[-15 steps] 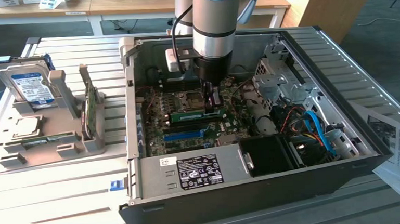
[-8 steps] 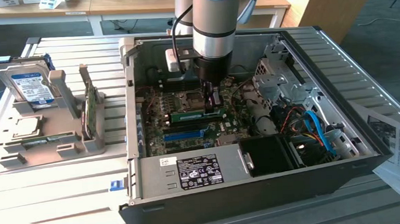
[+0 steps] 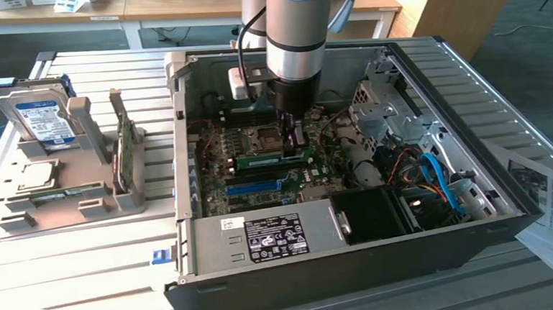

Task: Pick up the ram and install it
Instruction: 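Insert the ram into the slot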

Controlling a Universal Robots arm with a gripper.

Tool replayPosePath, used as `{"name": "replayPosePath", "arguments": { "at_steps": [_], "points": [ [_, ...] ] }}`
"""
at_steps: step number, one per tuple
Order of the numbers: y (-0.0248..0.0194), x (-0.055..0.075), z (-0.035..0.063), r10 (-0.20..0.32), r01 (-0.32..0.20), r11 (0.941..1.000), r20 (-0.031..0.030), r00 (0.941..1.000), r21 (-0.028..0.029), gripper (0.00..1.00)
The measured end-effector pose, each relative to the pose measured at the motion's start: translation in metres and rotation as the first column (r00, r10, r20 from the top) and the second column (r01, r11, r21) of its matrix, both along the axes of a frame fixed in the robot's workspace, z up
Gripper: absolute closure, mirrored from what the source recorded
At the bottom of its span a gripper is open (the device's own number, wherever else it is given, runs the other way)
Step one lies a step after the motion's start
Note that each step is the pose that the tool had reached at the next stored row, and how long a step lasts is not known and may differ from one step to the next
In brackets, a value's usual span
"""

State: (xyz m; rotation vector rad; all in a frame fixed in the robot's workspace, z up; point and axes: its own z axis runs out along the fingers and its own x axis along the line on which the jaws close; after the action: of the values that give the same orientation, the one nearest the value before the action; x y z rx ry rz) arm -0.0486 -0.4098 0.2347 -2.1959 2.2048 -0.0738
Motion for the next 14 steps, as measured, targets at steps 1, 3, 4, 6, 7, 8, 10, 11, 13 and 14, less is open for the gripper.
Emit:
{"name": "replayPosePath", "arguments": {
  "at_steps": [1,3,4,6,7,8,10,11,13,14],
  "points": [
    [0.0000,-0.0001,0.0000,0.000,0.000,1.0000,0.0000,1.0000,0.0000,0.89],
    [0.0000,-0.0032,0.0000,0.008,-0.008,1.0000,0.0000,1.0000,-0.0001,0.89],
    [0.0000,-0.0032,0.0000,0.008,-0.008,1.0000,0.0000,1.0000,0.0000,0.89],
    [0.0000,-0.0032,0.0000,0.007,-0.007,1.0000,0.0000,1.0000,0.0000,0.89],
    [0.0000,-0.0031,0.0000,0.006,-0.006,1.0000,0.0000,1.0000,0.0000,0.89],
    [0.0000,-0.0032,0.0000,0.005,-0.005,1.0000,0.0000,1.0000,-0.0001,0.89],
    [0.0000,-0.0032,0.0000,0.003,-0.003,1.0000,0.0000,1.0000,-0.0001,0.89],
    [0.0000,-0.0031,0.0000,0.003,-0.003,1.0000,0.0000,1.0000,-0.0001,0.89],
    [0.0000,-0.0032,0.0000,0.002,-0.002,1.0000,0.0000,1.0000,-0.0001,0.89],
    [0.0000,-0.0032,0.0000,0.002,-0.002,1.0000,0.0000,1.0000,-0.0001,0.89]
  ]
}}
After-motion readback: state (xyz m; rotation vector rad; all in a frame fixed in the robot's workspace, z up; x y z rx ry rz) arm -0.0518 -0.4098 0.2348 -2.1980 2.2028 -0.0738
